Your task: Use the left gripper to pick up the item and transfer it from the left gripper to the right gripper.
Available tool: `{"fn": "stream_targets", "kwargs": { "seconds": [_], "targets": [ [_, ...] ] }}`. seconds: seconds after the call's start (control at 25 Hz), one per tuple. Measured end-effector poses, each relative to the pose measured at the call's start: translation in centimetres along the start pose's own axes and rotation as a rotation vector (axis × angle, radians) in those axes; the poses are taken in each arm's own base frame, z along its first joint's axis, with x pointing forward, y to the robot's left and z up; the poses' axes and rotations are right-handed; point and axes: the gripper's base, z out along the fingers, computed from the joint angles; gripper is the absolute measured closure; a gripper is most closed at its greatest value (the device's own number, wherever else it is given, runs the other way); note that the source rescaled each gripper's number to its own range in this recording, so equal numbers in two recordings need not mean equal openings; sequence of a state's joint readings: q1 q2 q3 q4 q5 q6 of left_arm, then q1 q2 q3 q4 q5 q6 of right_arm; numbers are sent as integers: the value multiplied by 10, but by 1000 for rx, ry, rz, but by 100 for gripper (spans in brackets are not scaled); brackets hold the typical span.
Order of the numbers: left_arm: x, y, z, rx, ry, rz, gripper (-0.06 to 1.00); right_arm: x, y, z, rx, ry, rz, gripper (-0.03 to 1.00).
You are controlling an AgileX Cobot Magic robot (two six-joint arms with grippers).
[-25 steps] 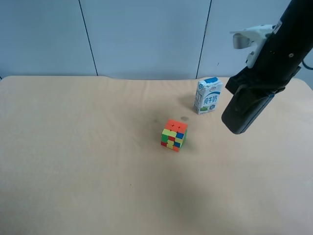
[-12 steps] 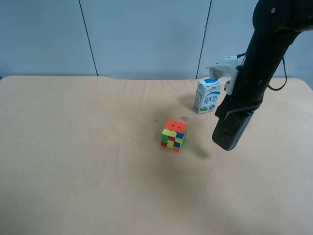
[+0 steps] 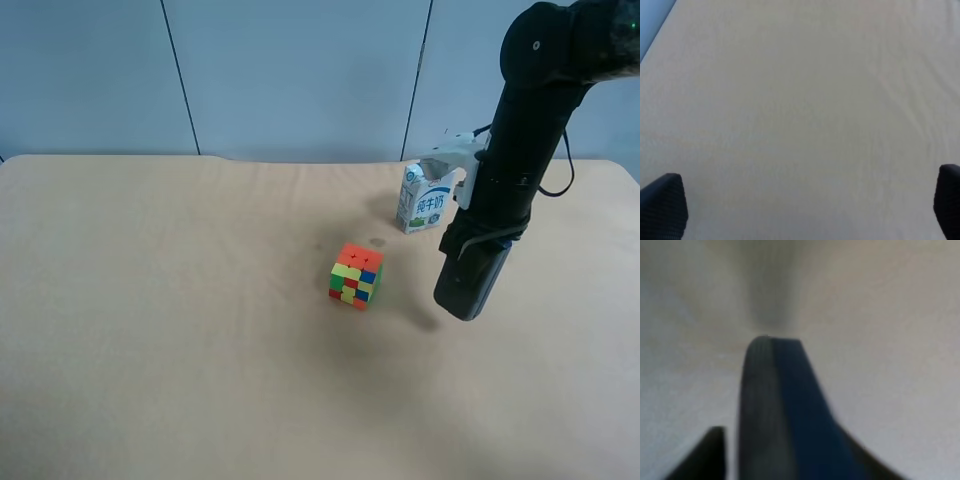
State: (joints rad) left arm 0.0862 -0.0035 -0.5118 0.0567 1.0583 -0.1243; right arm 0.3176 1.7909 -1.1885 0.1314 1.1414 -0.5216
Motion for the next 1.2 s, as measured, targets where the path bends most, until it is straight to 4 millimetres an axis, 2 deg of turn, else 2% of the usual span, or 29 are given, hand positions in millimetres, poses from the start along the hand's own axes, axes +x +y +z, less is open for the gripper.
{"fn": "stream_targets", "kwargs": {
  "seconds": [0.04,0.12,0.16,0.2,0.28,0.44,0.68,0.92,1.2],
  "targets": [
    [0,0,0,0,0,0,-6,0,0,0,-1,1,2,70],
    [0,0,0,0,0,0,-6,0,0,0,-1,2,19,37],
    [0,0,0,0,0,0,-6,0,0,0,-1,2,32,23],
    [0,0,0,0,0,0,-6,0,0,0,-1,1,39,12],
    [0,0,0,0,0,0,-6,0,0,0,0,0,53,2],
    [0,0,0,0,0,0,-6,0,0,0,0,0,53,-2],
    [0,0,0,0,0,0,-6,2,1,-6,16,-13,47,-3],
    [0,0,0,0,0,0,-6,16,12,-43,68,-96,47,-3],
    [0,0,0,0,0,0,-6,41,26,-86,147,-188,82,-3]
  ]
}}
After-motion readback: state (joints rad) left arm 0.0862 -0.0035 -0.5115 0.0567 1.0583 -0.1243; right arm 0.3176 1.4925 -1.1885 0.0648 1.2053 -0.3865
